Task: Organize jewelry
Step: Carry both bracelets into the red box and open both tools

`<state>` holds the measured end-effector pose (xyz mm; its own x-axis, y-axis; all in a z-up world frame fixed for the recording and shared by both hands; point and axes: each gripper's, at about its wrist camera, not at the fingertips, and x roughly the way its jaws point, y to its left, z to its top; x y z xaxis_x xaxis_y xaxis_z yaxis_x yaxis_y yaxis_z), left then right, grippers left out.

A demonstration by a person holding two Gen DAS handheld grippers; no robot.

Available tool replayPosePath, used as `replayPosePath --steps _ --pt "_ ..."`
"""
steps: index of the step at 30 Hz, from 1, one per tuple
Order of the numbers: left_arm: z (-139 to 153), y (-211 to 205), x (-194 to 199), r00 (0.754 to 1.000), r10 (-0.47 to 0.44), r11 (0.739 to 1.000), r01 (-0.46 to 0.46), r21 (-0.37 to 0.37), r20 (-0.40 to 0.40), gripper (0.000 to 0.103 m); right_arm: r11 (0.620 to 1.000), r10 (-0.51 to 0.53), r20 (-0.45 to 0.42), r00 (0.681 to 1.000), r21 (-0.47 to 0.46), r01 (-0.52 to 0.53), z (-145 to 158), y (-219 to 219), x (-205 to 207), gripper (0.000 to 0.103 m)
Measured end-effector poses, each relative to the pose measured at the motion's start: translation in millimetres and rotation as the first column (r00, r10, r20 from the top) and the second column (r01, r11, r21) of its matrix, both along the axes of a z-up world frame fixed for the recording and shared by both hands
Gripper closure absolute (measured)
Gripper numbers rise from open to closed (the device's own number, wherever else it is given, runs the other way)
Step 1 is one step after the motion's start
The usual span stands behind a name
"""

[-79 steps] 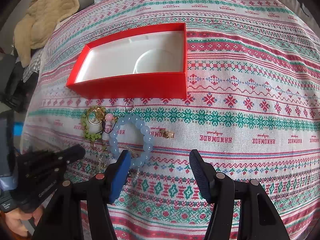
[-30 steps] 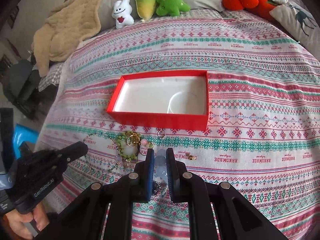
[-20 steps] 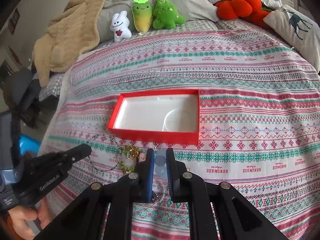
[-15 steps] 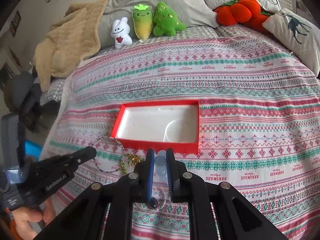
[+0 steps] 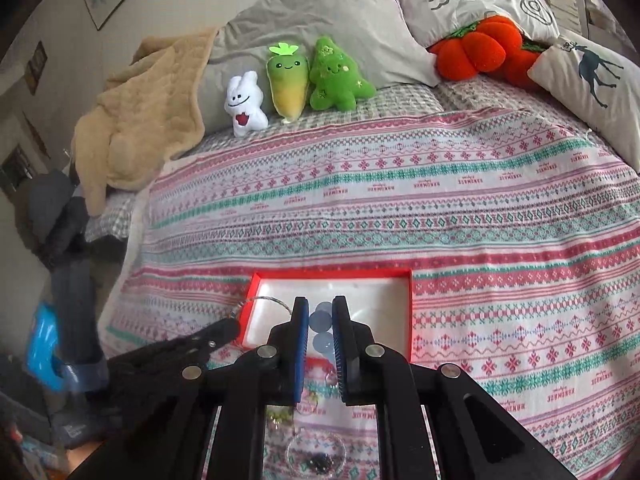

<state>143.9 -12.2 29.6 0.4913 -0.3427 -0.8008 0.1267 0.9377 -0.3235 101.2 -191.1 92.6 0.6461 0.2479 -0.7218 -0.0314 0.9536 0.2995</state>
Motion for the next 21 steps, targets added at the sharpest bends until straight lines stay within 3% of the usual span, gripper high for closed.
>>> replayPosePath --steps 8,16,21 --pt "-15 -11 15 1.0 0.017 0.999 -0.017 0.032 0.002 0.1 0.996 0.048 0.019 0.999 0.073 -0.05 -9 6 22 0.091" --pt "-28 -17 26 1.0 0.031 0.995 -0.03 0.094 -0.004 0.1 0.995 -0.021 -0.11 0.994 -0.095 0.01 -62 -9 42 0.091" --pt "-30 -19 28 0.999 0.034 0.989 -0.034 0.141 0.004 0.1 0.992 -0.036 -0.13 0.991 -0.126 0.019 -71 -17 43 0.091"
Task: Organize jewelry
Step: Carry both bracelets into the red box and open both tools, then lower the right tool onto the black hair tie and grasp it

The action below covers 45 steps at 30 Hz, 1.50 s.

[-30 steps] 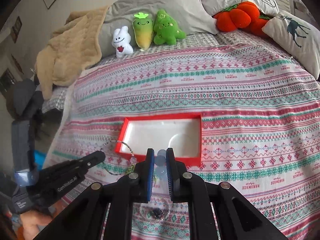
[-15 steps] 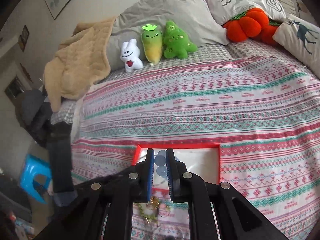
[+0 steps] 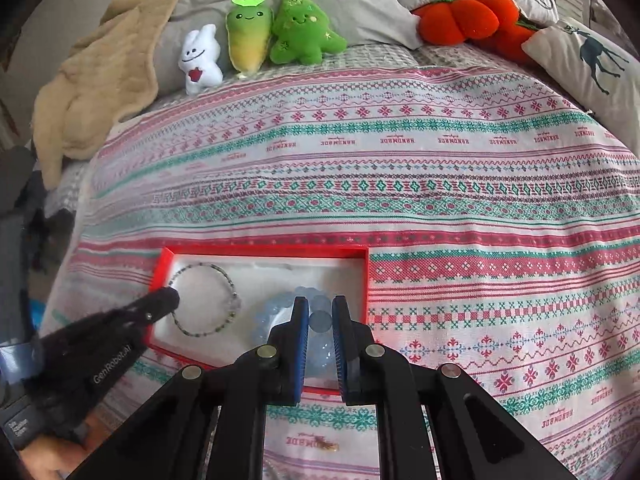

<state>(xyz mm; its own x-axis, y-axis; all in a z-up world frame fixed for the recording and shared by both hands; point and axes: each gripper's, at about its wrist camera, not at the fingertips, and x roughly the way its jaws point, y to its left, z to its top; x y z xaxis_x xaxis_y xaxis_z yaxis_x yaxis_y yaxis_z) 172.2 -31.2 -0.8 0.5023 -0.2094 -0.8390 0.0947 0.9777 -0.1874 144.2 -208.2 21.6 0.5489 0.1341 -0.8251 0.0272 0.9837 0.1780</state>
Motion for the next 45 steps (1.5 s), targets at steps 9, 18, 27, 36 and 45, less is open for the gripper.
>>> replayPosePath --steps 9,18,27,36,45 --pt "17 -4 -10 0.999 -0.02 0.997 0.018 0.073 0.031 0.073 0.998 0.051 -0.014 0.999 -0.046 -0.052 8 1 -10 0.081" --pt "40 5 -36 0.998 -0.036 0.996 0.031 0.089 0.06 0.04 0.991 0.087 0.011 0.996 -0.105 -0.085 25 6 -39 0.038" --pt "36 16 -56 0.999 -0.04 0.989 0.039 0.144 0.008 0.02 0.994 0.051 -0.043 0.998 -0.096 -0.055 23 -2 -65 0.03" --pt "25 20 -78 0.997 -0.066 0.988 0.073 0.139 -0.049 0.009 0.993 0.054 -0.05 0.997 -0.106 -0.059 22 -3 -87 0.026" --pt "13 22 -94 0.992 -0.085 0.984 0.099 0.148 -0.093 0.002 0.988 0.083 -0.063 0.995 -0.124 -0.091 16 2 -107 0.026"
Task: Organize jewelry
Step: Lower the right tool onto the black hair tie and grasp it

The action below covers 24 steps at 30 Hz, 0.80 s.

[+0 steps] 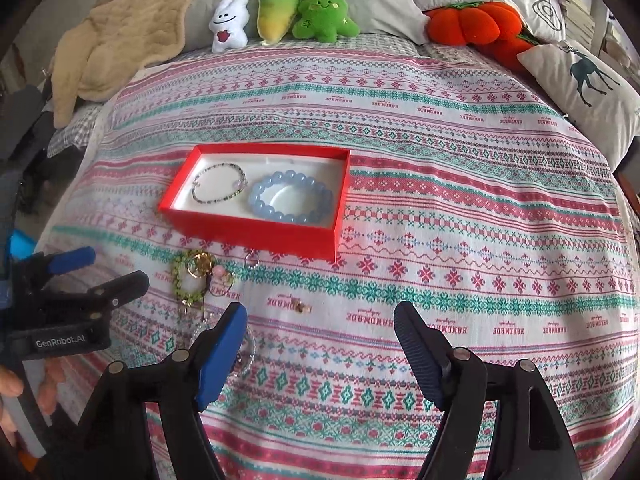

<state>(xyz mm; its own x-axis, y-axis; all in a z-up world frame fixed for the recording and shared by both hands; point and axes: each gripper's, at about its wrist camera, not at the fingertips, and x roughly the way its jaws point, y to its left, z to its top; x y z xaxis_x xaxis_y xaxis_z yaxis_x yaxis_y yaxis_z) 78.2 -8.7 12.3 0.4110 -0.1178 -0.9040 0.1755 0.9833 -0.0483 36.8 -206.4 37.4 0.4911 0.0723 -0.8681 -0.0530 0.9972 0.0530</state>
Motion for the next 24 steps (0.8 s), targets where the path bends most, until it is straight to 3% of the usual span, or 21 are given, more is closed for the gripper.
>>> replayPosePath --steps 15,24 --pt "-22 28 -16 1.0 0.016 0.996 -0.014 0.087 -0.022 0.0 1.0 0.001 -0.081 0.997 -0.006 -0.002 -32 -5 -13 0.026" --pt "-39 35 -22 0.996 -0.003 0.998 0.009 0.069 -0.093 0.0 0.999 0.04 -0.132 0.99 0.024 -0.037 -47 9 -15 0.026"
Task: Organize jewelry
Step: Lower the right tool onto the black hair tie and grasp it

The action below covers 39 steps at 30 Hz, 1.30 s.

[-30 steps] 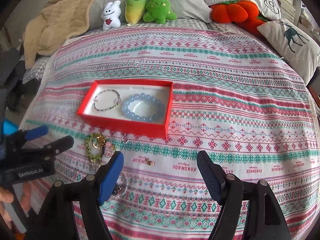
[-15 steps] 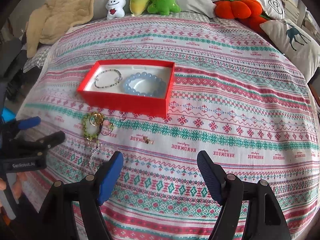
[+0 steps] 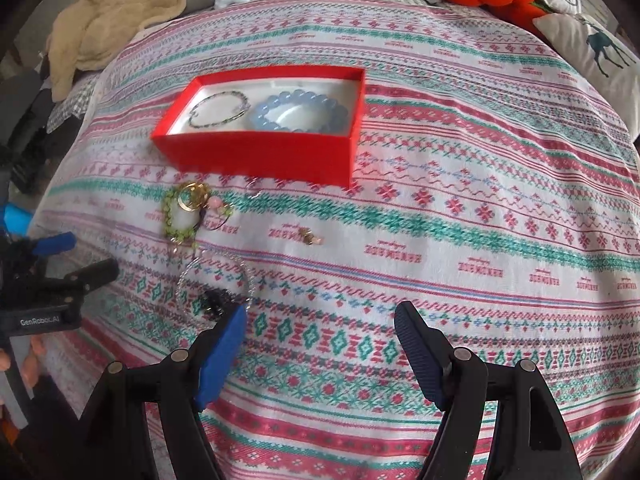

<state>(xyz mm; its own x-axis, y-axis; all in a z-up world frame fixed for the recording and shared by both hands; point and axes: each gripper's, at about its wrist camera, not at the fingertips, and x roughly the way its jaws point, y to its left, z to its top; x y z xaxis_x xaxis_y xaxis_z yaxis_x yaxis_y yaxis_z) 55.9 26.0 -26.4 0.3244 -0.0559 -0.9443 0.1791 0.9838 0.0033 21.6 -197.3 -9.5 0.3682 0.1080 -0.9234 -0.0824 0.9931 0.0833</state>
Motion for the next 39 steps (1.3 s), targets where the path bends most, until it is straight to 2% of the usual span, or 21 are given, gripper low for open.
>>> replayPosePath --steps 8,10,15,22,24,29,35,39 --pt "-2 -7 -6 0.999 -0.044 0.999 0.044 0.024 0.008 0.0 0.996 0.085 -0.021 0.996 0.027 -0.085 -7 31 2 0.026" --pt "-1 -8 -6 0.999 -0.05 0.998 0.05 0.024 0.009 0.0 0.994 0.108 -0.017 0.994 0.028 -0.107 -8 40 3 0.03" --pt "1 -9 -6 0.998 -0.066 0.998 0.066 0.017 0.01 0.0 0.99 0.14 -0.032 0.99 0.008 -0.14 -16 56 9 0.05" --pt "4 -13 -8 0.995 -0.097 0.995 0.097 0.007 0.026 0.0 0.988 0.154 -0.063 0.986 -0.016 -0.155 -31 70 19 0.07" --pt "4 -14 -8 0.994 -0.103 0.995 0.103 0.002 0.03 0.0 0.986 0.164 -0.066 0.984 -0.027 -0.166 -34 74 21 0.08" --pt "4 -15 -7 0.994 -0.103 0.995 0.103 -0.004 0.032 0.0 0.985 0.167 -0.055 0.984 -0.039 -0.169 -34 81 24 0.081" --pt "7 -13 -5 0.995 -0.093 0.994 0.095 -0.052 0.037 0.001 0.987 0.154 -0.031 0.988 -0.03 -0.155 -22 73 23 0.081" --pt "12 -14 -4 0.994 -0.098 0.991 0.103 -0.088 0.056 0.005 0.99 0.14 -0.012 0.99 -0.017 -0.14 -10 64 20 0.081"
